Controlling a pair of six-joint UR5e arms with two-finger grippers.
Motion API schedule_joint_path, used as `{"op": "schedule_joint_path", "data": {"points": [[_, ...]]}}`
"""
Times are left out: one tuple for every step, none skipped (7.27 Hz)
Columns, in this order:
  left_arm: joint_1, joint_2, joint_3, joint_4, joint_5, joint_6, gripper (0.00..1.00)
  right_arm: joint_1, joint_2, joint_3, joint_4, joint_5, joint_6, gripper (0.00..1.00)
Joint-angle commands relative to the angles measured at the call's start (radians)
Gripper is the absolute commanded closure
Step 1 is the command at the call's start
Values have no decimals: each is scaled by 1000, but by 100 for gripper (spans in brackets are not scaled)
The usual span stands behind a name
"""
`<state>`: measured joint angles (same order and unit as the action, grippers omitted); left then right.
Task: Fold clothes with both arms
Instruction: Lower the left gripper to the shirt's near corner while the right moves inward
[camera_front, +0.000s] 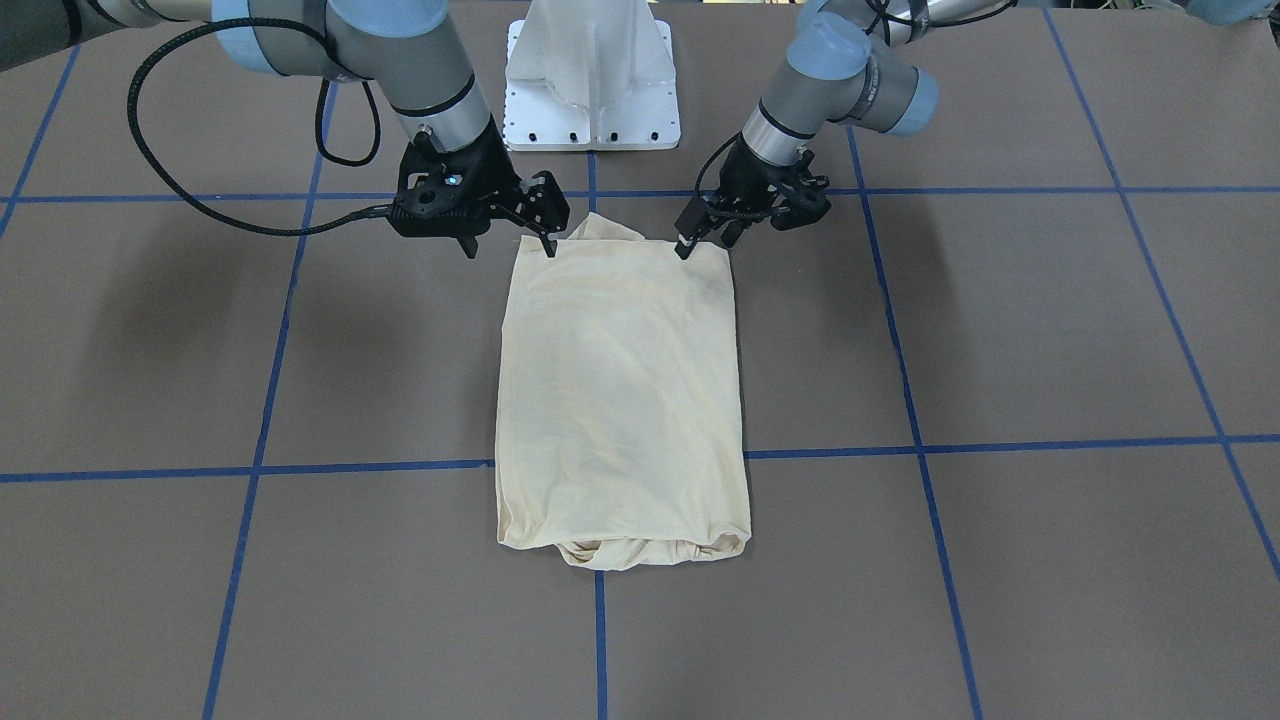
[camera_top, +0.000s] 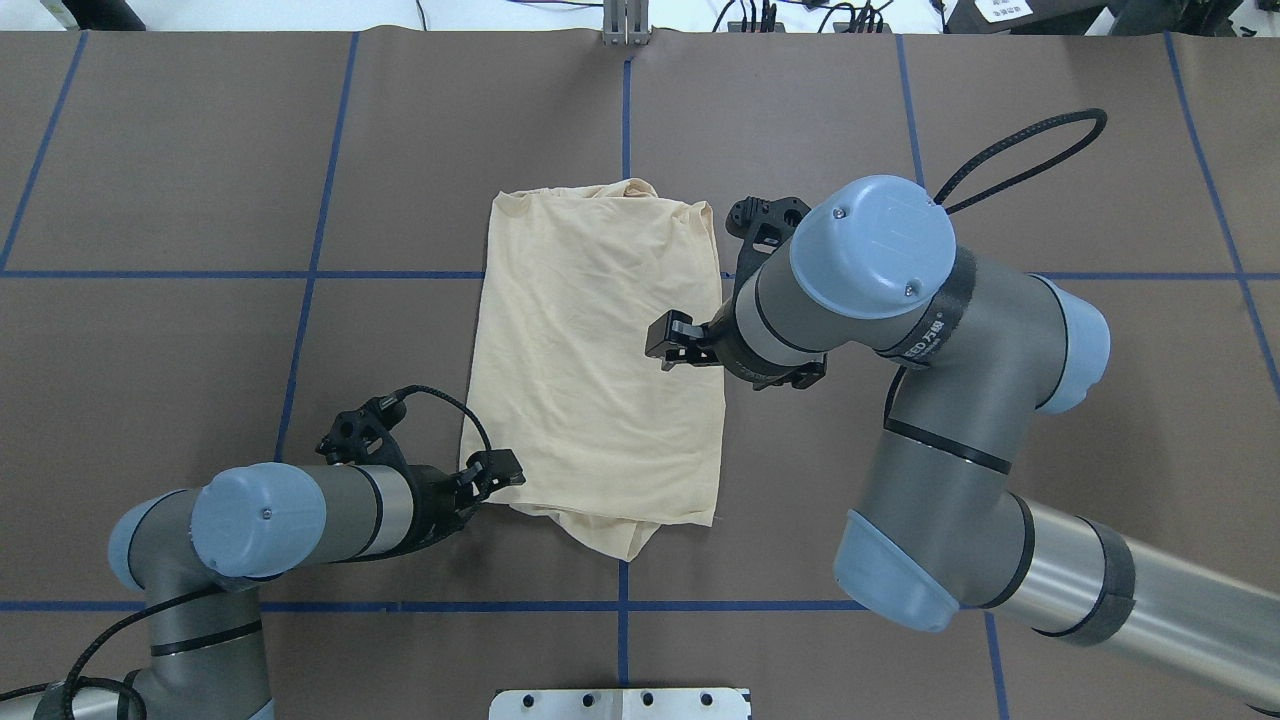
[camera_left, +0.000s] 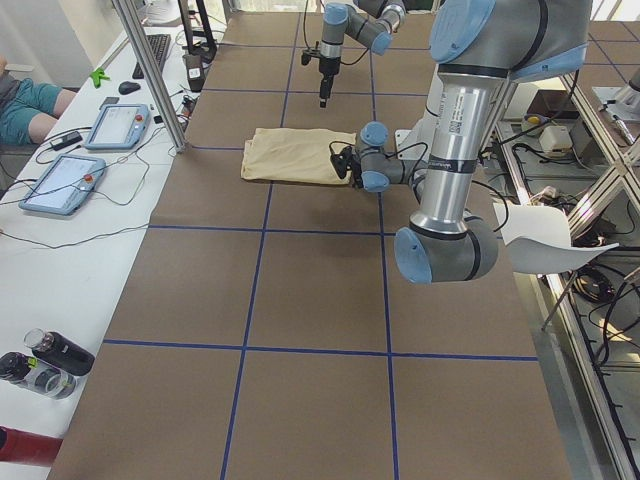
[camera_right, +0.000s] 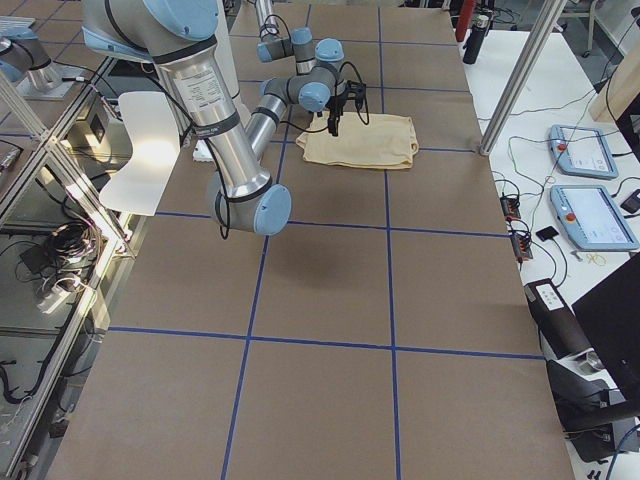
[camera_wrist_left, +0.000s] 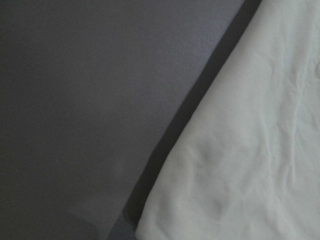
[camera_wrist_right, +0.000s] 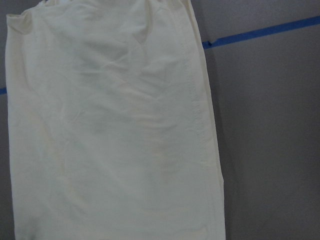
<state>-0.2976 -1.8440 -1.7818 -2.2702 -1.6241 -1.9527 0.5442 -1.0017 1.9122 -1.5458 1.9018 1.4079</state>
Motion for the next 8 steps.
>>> {"op": "schedule_joint_path", "data": {"points": [[-1,-15,10,1,-2,0,18,0,-9,5,1,14,-3,0],[-3,-15,10,1,-2,1,22,0,-9,5,1,14,-3,0],[-9,-15,10,3,-2,2,31,0,-9,5,1,13,-3,0],[-14,-15,6,20,-2,2,54,0,-9,5,1,13,-3,0],[-17,-15,1,38,0,0,74,-1,-9,4,1,11,-3,0],[-24,-15,1,38,0,0,87,-1,-9,5,1,11,-1,0],[-26,-15,1,38,0,0,100,-3,-9,4,1,10,0,0],[-31,-15,-4,38,-2,0,100,-7,-9,5,0,10,2,0]]}}
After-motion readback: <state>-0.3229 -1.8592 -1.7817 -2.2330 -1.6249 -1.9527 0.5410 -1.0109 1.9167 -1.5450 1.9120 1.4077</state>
